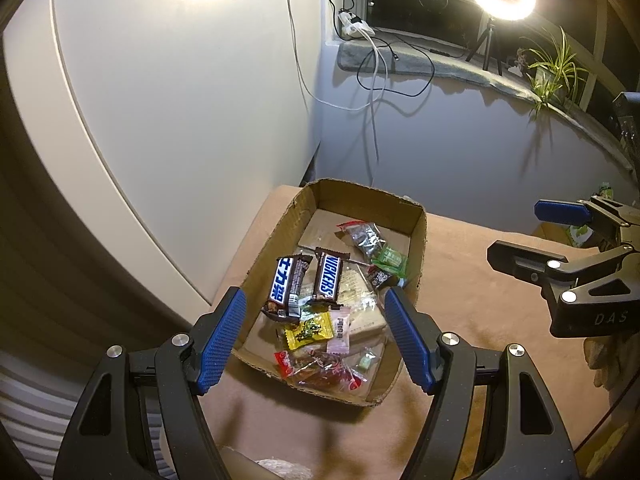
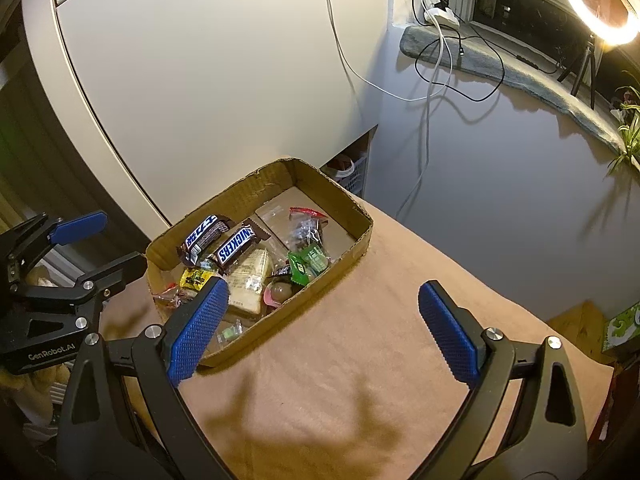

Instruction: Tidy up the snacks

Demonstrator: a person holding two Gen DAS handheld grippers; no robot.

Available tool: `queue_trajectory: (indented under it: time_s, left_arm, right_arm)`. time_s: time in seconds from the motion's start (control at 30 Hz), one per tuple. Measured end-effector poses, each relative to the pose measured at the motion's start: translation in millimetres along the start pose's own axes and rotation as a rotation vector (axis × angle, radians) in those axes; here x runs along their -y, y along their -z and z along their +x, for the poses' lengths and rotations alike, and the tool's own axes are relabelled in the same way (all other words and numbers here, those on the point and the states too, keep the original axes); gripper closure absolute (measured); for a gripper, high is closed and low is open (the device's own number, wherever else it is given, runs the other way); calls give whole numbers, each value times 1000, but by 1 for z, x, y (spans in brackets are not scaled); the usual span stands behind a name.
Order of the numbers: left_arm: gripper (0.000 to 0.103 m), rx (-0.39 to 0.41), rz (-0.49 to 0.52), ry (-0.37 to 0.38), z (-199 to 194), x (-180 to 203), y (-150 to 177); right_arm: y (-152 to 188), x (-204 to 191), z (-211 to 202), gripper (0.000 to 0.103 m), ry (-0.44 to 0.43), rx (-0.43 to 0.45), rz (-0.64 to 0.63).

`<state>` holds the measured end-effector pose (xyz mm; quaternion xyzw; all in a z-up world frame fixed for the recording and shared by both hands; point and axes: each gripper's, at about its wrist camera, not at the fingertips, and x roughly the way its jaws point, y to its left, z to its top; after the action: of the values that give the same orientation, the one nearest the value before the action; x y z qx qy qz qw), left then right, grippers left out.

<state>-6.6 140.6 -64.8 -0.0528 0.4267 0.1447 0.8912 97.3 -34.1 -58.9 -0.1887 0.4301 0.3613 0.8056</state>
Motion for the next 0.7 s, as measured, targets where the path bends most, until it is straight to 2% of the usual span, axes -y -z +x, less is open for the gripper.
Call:
queue_trajectory:
  time_s: [0.7]
  left_arm:
    - [31,2,-1,1,-3,1,1]
  right_arm:
    - [4,-4,-1,5,-1,-3,-4]
